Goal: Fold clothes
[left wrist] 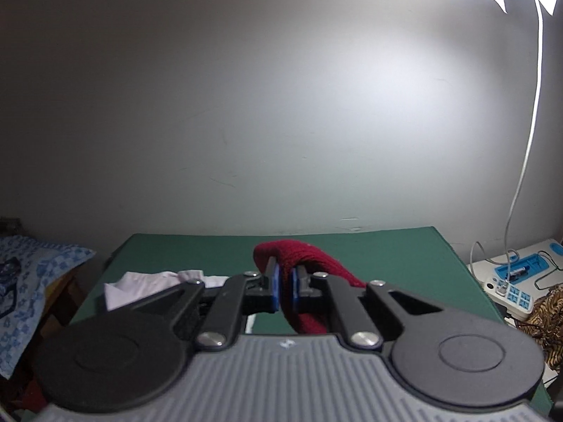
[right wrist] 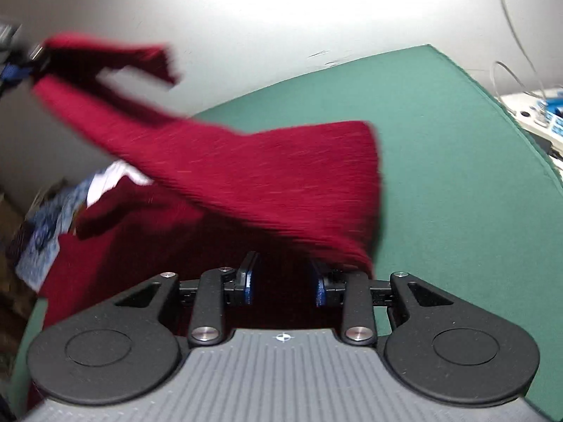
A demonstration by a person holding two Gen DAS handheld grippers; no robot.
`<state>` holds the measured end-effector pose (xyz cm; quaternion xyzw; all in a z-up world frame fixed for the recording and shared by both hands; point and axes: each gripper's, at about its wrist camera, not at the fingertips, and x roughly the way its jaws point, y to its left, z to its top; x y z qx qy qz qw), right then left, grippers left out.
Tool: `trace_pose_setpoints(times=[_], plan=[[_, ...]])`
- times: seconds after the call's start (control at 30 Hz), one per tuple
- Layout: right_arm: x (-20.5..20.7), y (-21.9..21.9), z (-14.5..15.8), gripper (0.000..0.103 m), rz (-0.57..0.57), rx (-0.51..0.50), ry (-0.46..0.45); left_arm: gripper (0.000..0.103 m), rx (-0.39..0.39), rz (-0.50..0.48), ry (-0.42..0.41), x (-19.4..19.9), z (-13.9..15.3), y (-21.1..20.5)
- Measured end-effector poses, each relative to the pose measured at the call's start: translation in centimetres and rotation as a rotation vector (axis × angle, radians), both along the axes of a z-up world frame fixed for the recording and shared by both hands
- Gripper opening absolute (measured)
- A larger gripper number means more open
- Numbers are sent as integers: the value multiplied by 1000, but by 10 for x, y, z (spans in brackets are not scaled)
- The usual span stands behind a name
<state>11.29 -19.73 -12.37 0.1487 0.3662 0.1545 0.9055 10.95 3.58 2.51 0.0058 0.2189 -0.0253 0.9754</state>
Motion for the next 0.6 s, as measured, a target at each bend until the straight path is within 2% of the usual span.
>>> trace_pose_setpoints(times=[0.23,0.33,0.47,0.6], plan=[[-21,30,16,35,-23,-109,-86,4,-78,28,15,-20,-12,65],[-34,48,21,42,-35,-128,-93,4,-54,25,14,-26,-20,88],[-41,75,16,45,17,-152,-41,4,-26,39,44,-20,-38,128],[-58,90,8,45,32,-164,5,4,-58,59,99,-19,-63,172]])
